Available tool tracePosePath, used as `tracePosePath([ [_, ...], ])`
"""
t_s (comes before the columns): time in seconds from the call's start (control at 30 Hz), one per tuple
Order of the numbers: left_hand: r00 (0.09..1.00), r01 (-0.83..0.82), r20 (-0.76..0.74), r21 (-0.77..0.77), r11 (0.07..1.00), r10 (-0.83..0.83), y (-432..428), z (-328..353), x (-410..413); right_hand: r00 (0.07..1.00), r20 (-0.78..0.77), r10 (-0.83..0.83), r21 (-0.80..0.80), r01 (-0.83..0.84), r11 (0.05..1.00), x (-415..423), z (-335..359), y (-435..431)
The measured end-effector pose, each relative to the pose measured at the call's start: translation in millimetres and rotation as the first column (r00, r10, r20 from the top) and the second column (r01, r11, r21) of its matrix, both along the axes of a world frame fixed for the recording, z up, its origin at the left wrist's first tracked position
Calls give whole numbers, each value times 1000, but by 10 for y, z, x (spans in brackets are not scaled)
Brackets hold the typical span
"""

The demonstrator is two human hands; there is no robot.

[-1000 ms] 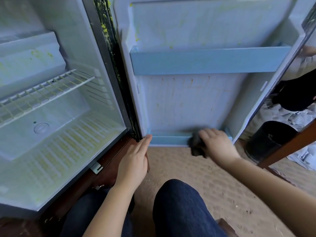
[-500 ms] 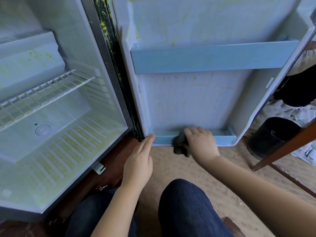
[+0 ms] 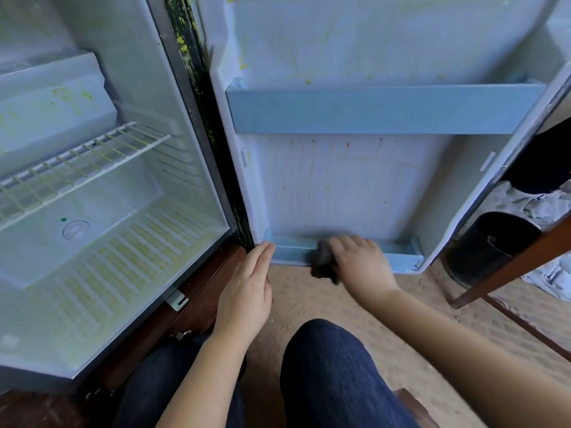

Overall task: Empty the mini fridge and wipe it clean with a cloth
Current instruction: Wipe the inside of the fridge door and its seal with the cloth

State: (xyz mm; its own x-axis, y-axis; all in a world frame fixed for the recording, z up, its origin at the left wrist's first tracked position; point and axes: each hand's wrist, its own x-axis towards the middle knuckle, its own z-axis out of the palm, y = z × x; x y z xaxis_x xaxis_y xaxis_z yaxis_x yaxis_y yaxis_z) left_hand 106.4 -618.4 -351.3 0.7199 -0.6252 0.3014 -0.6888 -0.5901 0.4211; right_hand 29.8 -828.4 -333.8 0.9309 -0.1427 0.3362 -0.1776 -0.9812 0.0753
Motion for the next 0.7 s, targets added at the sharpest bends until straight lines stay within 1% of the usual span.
tracePosePath([
  [0.1,1000,-20,8,-2,1000,20,-63,-1,-3,996,-41,-83,-41,82,996,-454,39,-475],
  [0.17,999,-33,-1,-31,999,33,-86,16,-2,991,-66,-115,-101,108,989,-629,18,-627],
  [0.23,999,-32,-4,-51,998,32,-91,27,-4,987,-79,-142,-123,132,984,-610,7,-621],
  [0.3,1000,-28,-1,-50,998,28,-98,26,-8,979,-114,-168,-105,156,982,-444,57,-517],
  [0.47,1000,-22,-16,-33,999,22,-119,26,-28,987,-150,-65,-23,62,998,167,69,43],
  [0.57,999,-29,-17,-29,999,29,-99,10,-39,977,-206,-52,-14,50,999,468,117,527],
  [0.63,998,-56,-35,-39,998,55,-86,7,-42,974,-225,-32,44,43,998,562,128,672],
  [0.7,998,-55,-27,-50,997,53,-68,2,-46,980,-200,-11,37,19,999,529,108,652],
])
